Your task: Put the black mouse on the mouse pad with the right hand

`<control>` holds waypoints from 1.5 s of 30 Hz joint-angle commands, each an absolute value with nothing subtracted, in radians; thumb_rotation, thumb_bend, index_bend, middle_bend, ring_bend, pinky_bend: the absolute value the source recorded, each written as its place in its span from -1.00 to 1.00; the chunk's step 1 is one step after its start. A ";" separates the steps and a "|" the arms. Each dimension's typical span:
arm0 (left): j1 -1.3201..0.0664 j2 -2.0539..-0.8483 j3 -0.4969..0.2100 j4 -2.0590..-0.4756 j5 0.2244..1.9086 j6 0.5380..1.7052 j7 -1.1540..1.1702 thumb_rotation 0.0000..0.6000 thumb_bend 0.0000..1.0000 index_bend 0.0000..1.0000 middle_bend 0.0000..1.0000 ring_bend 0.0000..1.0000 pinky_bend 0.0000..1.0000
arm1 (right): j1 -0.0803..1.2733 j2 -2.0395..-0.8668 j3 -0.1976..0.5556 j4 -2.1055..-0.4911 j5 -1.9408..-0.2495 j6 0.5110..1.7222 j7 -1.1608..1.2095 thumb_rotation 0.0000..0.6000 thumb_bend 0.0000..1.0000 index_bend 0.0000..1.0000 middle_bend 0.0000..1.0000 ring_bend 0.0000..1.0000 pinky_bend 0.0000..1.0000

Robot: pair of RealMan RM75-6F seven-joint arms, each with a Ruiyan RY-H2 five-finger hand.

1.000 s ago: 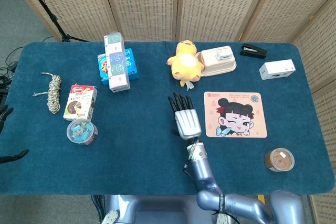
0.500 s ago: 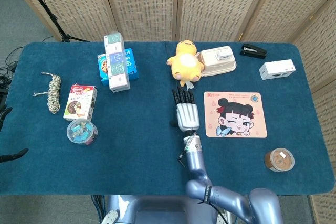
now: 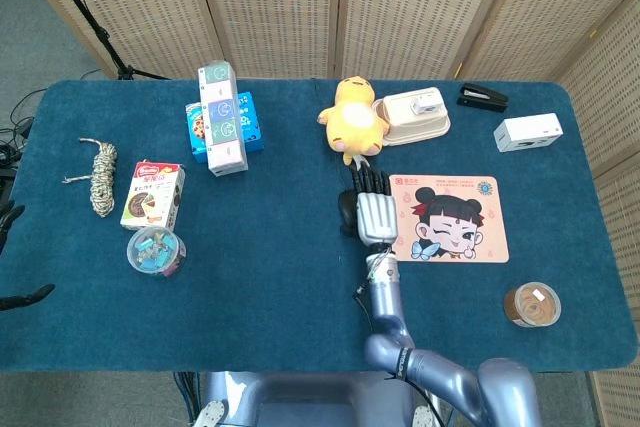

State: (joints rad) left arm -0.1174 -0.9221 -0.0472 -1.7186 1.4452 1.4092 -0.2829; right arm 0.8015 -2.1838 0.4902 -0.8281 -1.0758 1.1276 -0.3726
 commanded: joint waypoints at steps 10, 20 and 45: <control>-0.119 -0.922 -0.047 -1.722 1.444 1.398 -0.280 1.00 -1.00 -1.00 -1.00 -1.00 -1.00 | 0.800 -2.175 0.488 -0.802 -1.028 1.092 -0.367 1.00 -1.00 -0.65 -0.61 -0.53 -0.33; -0.126 -0.920 -0.055 -1.714 1.431 1.381 -0.291 1.00 -1.00 -1.00 -1.00 -1.00 -1.00 | 0.839 -2.213 0.507 -0.703 -1.037 1.089 -0.271 1.00 -0.94 -0.24 -0.25 -0.18 -0.07; -0.125 -0.922 -0.048 -1.726 1.446 1.377 -0.274 1.00 -1.00 -1.00 -1.00 -1.00 -1.00 | 0.680 -1.963 0.487 -1.010 -1.082 1.235 -0.205 1.00 -0.21 0.02 -0.03 -0.05 -0.03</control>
